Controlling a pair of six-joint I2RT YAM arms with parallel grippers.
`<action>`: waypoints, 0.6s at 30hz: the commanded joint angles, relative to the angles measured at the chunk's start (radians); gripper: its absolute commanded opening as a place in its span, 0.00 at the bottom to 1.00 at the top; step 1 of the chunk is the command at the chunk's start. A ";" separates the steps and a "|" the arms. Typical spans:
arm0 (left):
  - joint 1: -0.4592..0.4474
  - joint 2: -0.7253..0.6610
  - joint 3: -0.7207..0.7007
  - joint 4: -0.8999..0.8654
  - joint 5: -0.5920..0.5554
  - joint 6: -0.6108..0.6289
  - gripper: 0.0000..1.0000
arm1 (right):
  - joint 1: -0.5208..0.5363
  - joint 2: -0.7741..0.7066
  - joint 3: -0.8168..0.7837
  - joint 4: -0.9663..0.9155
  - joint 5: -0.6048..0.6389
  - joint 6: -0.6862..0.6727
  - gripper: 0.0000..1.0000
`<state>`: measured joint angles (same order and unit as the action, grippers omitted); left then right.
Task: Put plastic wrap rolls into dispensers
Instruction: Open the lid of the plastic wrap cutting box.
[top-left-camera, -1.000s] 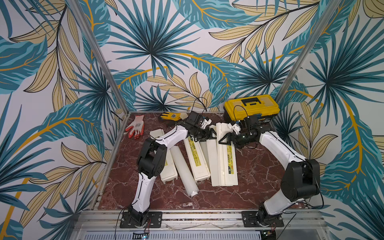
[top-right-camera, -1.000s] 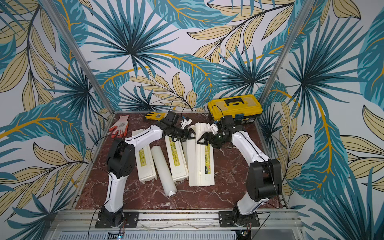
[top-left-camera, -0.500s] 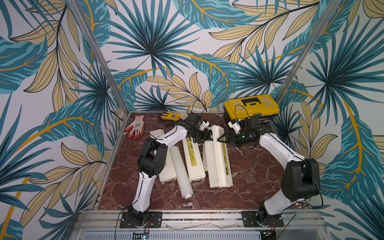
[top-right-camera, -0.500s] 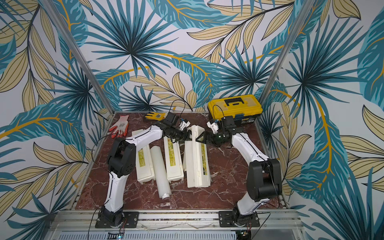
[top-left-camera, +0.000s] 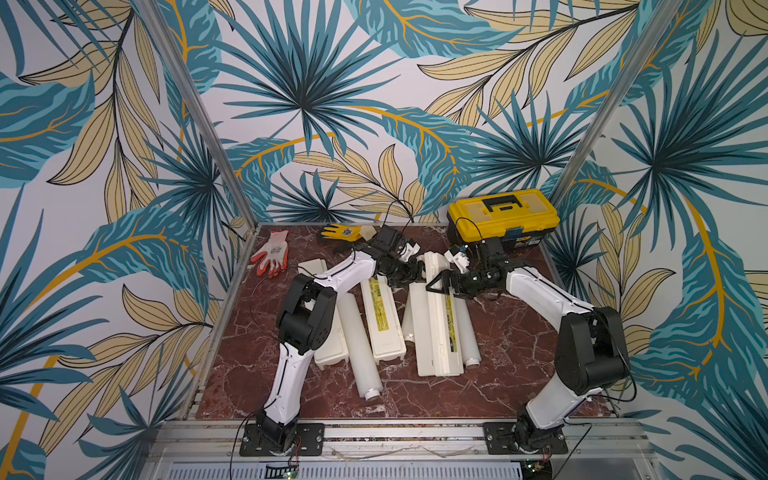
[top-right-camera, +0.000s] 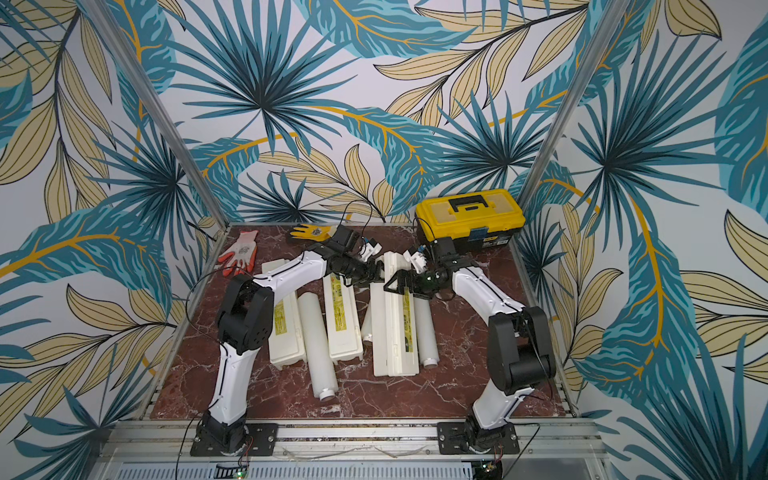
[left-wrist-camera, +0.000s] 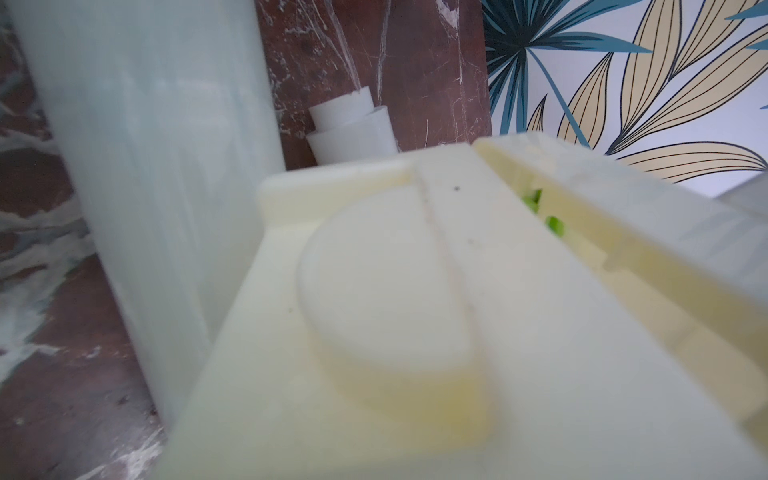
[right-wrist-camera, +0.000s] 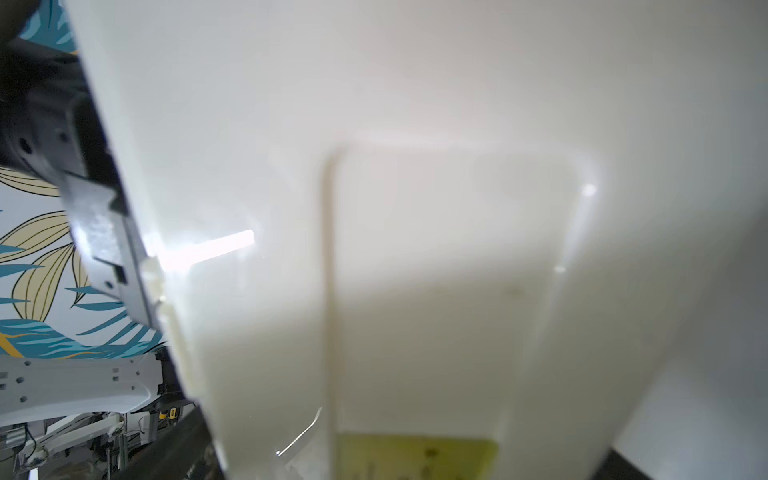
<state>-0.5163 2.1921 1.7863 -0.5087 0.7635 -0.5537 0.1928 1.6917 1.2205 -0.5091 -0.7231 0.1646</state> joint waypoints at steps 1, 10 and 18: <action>0.010 0.039 0.035 -0.001 -0.078 0.060 0.42 | 0.015 0.000 -0.034 0.057 0.044 -0.002 0.99; 0.011 0.032 0.057 0.000 -0.078 0.064 0.42 | 0.019 -0.024 -0.043 0.072 0.055 -0.004 0.75; 0.037 0.020 0.055 -0.001 -0.081 0.070 0.38 | -0.006 -0.153 -0.037 0.001 0.121 0.009 0.57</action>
<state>-0.5076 2.1944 1.8034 -0.5213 0.7521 -0.5537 0.2028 1.5867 1.1744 -0.4702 -0.6327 0.1757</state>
